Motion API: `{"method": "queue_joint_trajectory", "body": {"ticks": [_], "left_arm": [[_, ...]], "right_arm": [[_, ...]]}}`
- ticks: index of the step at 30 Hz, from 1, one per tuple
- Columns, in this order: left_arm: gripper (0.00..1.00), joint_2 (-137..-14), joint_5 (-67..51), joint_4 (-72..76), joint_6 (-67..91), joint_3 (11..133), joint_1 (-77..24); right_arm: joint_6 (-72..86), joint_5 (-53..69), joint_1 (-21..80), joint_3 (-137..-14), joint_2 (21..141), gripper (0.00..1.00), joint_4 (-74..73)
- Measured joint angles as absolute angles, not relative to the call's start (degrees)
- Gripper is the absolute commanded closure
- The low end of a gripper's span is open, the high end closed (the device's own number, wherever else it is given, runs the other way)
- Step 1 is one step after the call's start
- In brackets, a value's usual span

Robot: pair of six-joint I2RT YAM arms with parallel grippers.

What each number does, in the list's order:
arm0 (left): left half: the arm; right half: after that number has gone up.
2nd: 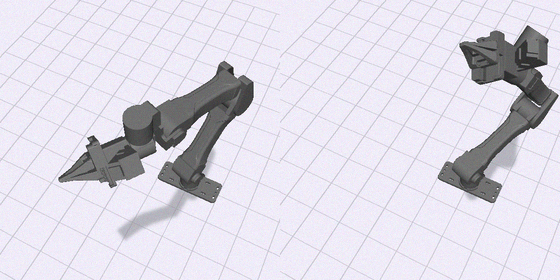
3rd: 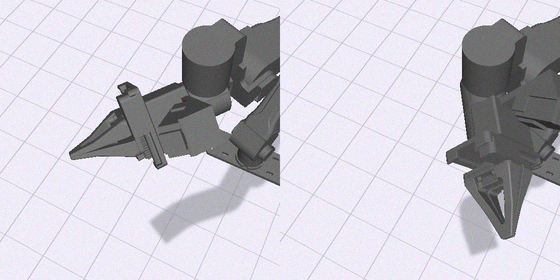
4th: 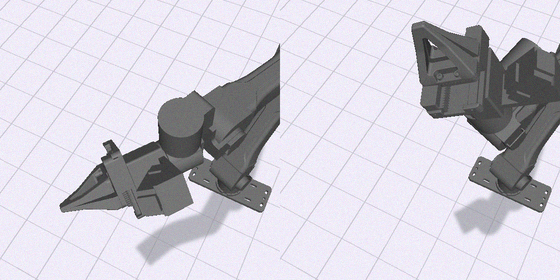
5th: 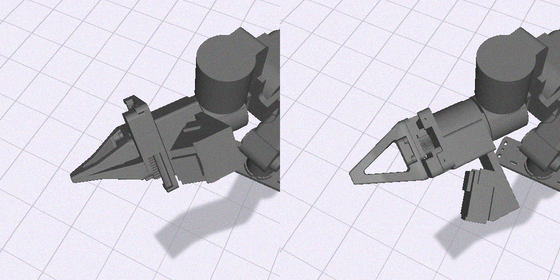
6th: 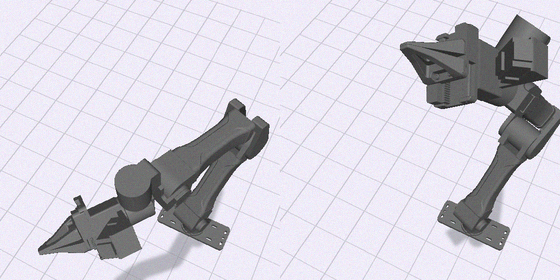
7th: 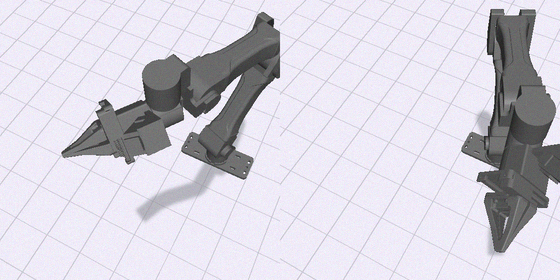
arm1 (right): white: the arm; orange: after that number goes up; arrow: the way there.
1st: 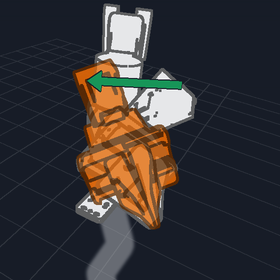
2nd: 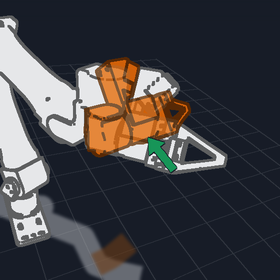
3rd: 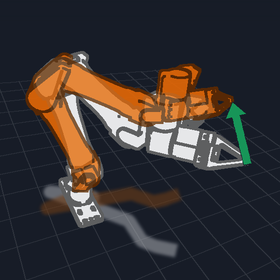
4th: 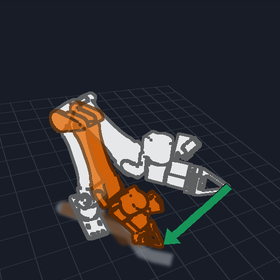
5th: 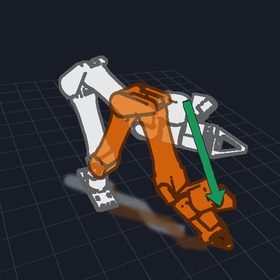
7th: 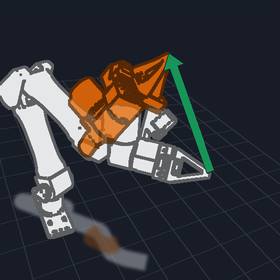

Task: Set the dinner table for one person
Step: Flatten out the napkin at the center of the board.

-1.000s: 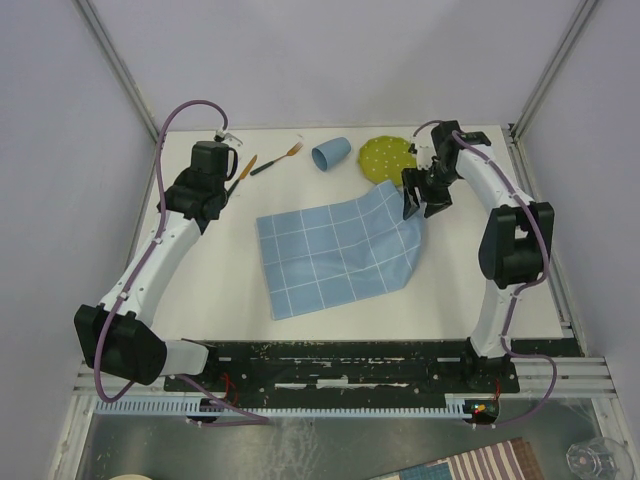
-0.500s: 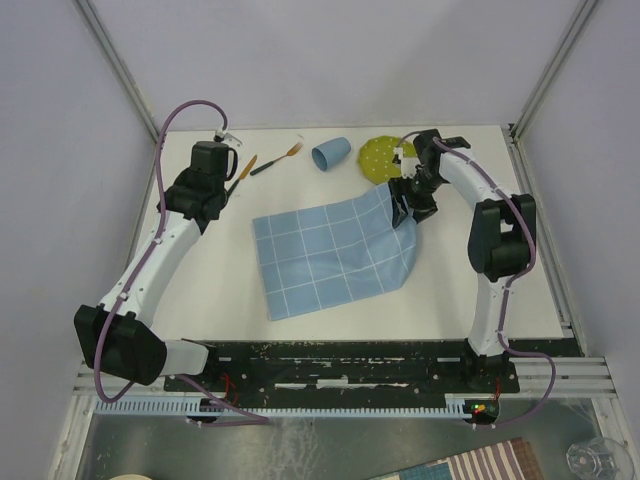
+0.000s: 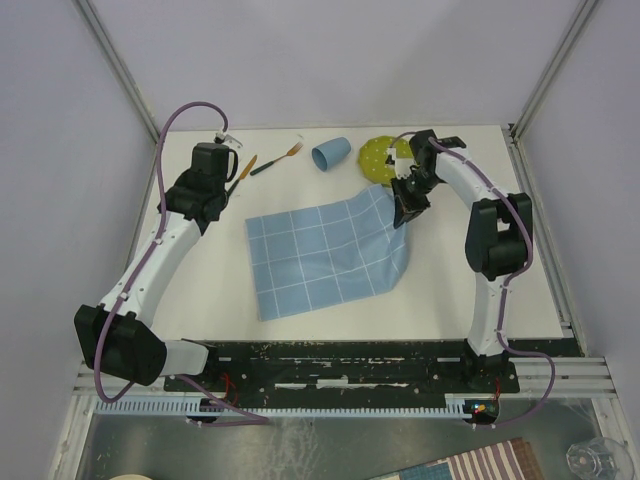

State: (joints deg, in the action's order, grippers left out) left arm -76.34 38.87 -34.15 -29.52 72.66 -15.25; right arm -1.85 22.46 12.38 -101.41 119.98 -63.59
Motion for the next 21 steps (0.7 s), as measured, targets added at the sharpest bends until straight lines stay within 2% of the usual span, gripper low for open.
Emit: {"method": "queue_joint_trajectory", "body": {"ticks": [5,13,15,18,21], "left_arm": [[0.77,-76.31,38.85,-34.15,-29.52,72.29,-15.25],[0.77,-76.31,38.85,-34.15,-29.52,72.01,-15.25],[0.77,-76.31,38.85,-34.15,-29.52,72.01,-15.25],[0.77,-76.31,38.85,-34.15,-29.52,72.01,-15.25],[0.77,-76.31,38.85,-34.15,-29.52,72.01,-15.25]], "right_arm": [[-4.58,31.24,12.64,-104.64,119.98,0.98,-65.41],[-10.94,57.25,17.23,-108.71,116.86,0.98,-69.54],[-8.97,63.05,18.0,-105.8,114.87,0.98,-67.22],[-0.05,69.28,16.95,-94.8,111.0,0.98,-57.01],[7.99,70.26,13.56,-85.91,110.74,0.98,-49.32]]}}
